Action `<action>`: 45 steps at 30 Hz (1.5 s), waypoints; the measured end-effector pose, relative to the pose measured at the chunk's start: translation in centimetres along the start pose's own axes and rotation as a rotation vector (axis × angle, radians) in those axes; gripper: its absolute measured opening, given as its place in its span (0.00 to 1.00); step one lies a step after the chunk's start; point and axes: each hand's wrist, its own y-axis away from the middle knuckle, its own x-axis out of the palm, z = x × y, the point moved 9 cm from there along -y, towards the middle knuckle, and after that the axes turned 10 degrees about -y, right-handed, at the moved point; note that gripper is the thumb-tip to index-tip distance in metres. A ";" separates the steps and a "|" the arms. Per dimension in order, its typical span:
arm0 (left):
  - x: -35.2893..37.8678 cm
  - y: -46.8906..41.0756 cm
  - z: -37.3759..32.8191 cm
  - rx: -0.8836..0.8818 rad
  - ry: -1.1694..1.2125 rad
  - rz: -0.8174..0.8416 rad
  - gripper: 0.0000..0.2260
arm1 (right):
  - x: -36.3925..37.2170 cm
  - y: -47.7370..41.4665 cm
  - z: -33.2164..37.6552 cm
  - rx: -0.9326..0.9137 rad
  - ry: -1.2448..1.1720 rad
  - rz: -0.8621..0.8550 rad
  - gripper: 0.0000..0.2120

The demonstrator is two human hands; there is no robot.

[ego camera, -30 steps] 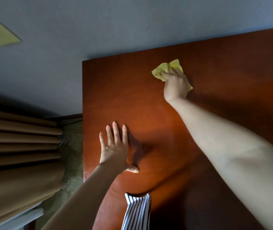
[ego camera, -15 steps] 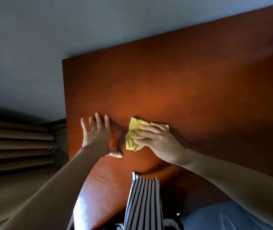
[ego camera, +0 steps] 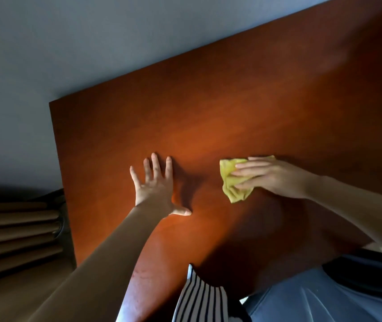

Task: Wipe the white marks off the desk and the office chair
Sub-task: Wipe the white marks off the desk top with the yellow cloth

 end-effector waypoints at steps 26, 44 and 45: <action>-0.2 -0.4 -0.3 -0.008 -0.011 -0.085 0.65 | -6.8 -17.5 -2.9 0.460 0.171 -0.490 0.19; 0.4 3.9 -4.0 0.083 0.037 -0.039 0.58 | 3.8 6.0 5.9 0.323 0.286 -0.581 0.13; 0.3 3.9 -4.2 0.080 0.032 -0.035 0.59 | 3.5 6.9 5.6 0.329 0.291 -0.621 0.13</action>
